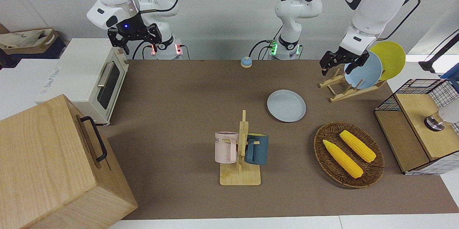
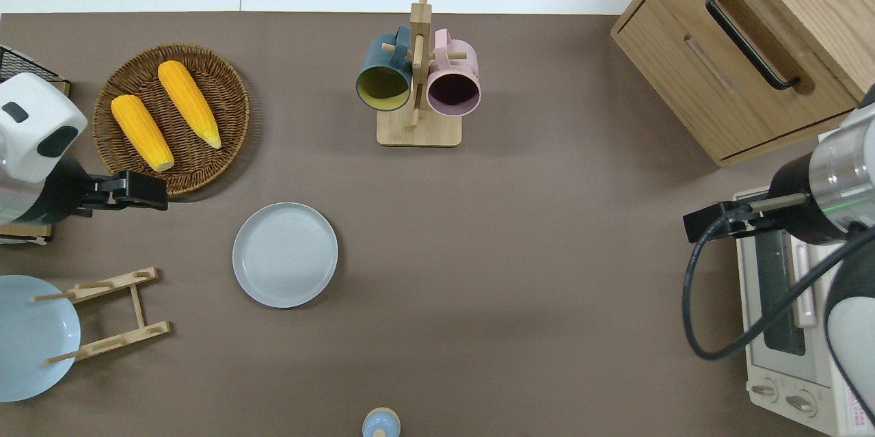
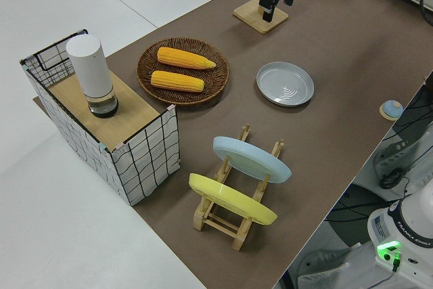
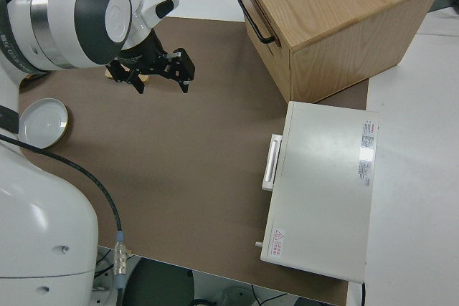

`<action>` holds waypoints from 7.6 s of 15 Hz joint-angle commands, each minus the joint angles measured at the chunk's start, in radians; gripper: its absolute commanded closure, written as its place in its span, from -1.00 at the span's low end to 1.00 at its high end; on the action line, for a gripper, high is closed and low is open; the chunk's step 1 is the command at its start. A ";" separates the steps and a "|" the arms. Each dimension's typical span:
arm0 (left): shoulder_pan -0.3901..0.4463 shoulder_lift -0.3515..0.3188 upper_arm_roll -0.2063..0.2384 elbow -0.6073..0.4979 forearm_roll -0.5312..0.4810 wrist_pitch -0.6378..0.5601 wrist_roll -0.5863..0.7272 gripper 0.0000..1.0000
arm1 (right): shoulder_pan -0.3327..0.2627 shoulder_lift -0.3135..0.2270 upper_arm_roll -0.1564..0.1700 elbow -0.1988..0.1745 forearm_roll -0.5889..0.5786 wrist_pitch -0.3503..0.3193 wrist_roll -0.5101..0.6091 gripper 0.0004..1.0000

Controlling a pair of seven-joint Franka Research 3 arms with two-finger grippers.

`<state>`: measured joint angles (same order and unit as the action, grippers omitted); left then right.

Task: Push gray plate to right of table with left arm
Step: 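Move the left gripper down toward the edge of the gray plate nearest it, then lower the left gripper against the gray plate's near rim, then push the gray plate across the table away from the left arm's side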

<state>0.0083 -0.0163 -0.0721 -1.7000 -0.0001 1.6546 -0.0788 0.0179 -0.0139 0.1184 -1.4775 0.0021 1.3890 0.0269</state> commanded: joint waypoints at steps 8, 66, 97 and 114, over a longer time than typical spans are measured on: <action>0.015 -0.011 -0.008 -0.162 0.005 0.089 -0.016 -0.99 | -0.019 -0.003 0.014 0.008 0.004 -0.015 0.002 -0.97; -0.044 0.226 0.002 -0.428 -0.066 0.493 -0.044 0.92 | -0.019 -0.003 0.014 0.008 0.004 -0.015 0.002 -0.97; -0.449 0.400 -0.081 -0.190 -0.097 0.488 -0.774 1.00 | -0.019 -0.003 0.014 0.008 0.004 -0.015 0.002 -0.97; -0.613 0.555 -0.193 0.029 -0.086 0.485 -1.122 1.00 | -0.019 -0.003 0.014 0.008 0.004 -0.015 0.002 -0.97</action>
<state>-0.5653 0.4992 -0.2755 -1.7138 -0.0851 2.1472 -1.1595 0.0179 -0.0139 0.1184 -1.4775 0.0021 1.3890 0.0269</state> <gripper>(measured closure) 0.969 0.013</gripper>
